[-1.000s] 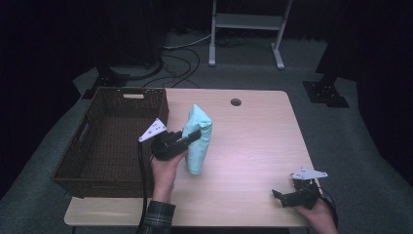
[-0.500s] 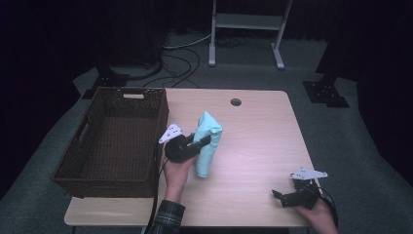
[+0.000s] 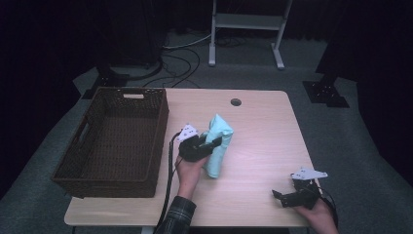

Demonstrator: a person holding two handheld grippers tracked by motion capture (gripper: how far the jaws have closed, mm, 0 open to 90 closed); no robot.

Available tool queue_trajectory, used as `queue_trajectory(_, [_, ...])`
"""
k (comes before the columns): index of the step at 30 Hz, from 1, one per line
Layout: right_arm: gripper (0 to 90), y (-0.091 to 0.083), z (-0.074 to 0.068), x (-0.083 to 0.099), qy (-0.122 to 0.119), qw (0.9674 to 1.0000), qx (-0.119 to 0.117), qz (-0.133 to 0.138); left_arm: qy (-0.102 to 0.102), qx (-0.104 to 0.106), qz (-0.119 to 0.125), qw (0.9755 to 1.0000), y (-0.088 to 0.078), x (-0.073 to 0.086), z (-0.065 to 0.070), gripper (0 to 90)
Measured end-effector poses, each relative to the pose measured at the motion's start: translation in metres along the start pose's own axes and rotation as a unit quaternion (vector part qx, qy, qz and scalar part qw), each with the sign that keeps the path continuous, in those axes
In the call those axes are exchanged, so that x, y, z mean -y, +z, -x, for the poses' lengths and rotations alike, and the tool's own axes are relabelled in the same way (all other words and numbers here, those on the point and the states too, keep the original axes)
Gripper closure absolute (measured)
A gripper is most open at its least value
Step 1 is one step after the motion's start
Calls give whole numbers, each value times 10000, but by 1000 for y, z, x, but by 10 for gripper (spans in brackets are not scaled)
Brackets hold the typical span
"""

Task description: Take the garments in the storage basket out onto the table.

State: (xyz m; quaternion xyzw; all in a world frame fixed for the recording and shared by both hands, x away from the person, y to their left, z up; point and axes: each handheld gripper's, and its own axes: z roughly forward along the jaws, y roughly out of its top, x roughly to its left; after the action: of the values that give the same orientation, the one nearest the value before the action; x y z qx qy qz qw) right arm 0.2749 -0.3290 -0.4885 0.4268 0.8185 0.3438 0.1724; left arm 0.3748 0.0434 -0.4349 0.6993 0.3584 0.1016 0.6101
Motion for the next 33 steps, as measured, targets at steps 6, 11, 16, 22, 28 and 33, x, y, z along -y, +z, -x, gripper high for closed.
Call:
queue_trajectory(6, [0,0,0,0,-14,10000,-8,0,86,-29,-139,9999,18,4,5,637])
queue_trajectory(11, [0,0,0,0,-14,10000,-14,3,173,-59,-296,9994,32,4,9,627])
queue_trajectory(16, [0,0,0,0,-16,10000,-21,2,294,-133,-471,9984,53,4,16,619])
queue_trajectory(22, [0,0,0,0,-23,10000,-23,-1,338,-178,-589,9975,69,7,18,609])
queue_trajectory(28, [0,0,0,0,-32,10000,-23,3,383,-212,-777,9960,86,12,20,596])
queue_trajectory(33, [0,0,0,0,-35,10000,-31,-2,386,-257,-913,9947,98,18,21,584])
